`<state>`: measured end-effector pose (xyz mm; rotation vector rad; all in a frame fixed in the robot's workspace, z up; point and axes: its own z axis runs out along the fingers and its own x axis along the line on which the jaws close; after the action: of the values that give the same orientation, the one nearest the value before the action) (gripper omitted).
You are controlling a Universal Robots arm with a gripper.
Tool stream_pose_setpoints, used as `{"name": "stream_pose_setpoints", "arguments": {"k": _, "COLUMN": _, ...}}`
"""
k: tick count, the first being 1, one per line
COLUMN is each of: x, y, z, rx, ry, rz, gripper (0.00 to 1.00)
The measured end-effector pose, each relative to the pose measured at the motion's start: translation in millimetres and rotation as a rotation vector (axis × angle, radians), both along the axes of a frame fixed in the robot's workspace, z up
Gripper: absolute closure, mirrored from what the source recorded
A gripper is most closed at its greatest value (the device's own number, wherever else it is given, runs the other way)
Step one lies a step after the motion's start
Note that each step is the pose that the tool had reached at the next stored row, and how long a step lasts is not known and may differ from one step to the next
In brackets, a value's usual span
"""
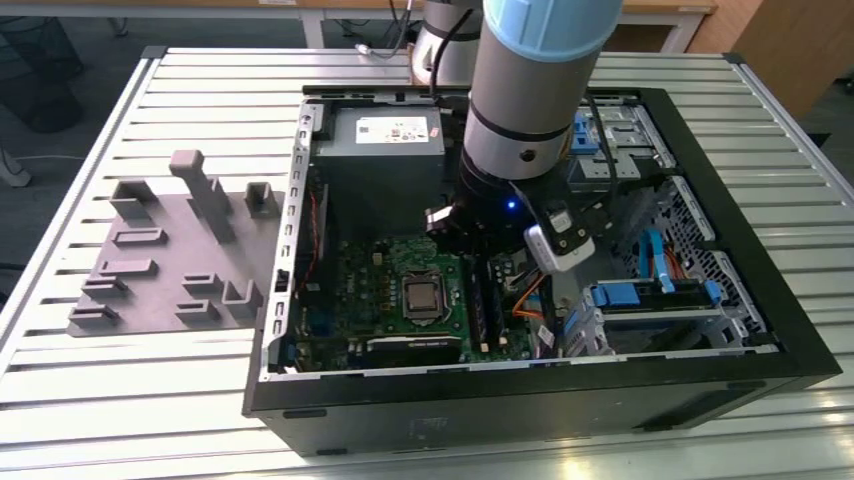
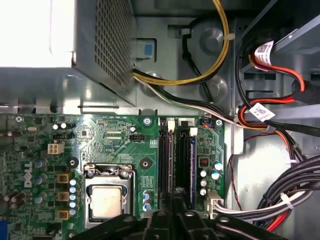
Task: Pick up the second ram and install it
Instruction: 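Press down the second ram until it locks into place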
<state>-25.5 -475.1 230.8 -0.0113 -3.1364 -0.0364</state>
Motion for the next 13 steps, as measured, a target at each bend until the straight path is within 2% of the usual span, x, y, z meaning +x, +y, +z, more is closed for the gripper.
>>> {"name": "stream_pose_setpoints", "arguments": {"k": 1, "x": 0.0, "y": 0.0, "z": 0.1, "rx": 0.0001, "ry": 0.0, "rz": 0.0, "gripper": 0.86}}
{"name": "stream_pose_setpoints", "arguments": {"k": 3, "x": 0.0, "y": 0.0, "z": 0.1, "rx": 0.0003, "ry": -0.0001, "rz": 0.0, "gripper": 0.89}}
{"name": "stream_pose_setpoints", "arguments": {"k": 6, "x": 0.0, "y": 0.0, "z": -0.8, "rx": 0.0, "ry": 0.0001, "rz": 0.0, "gripper": 0.89}}
{"name": "stream_pose_setpoints", "arguments": {"k": 10, "x": 0.0, "y": 0.0, "z": -7.4, "rx": 0.0001, "ry": 0.0001, "rz": 0.0, "gripper": 0.89}}
{"name": "stream_pose_setpoints", "arguments": {"k": 13, "x": 0.0, "y": 0.0, "z": -9.3, "rx": 0.0, "ry": 0.0001, "rz": 0.0, "gripper": 0.89}}
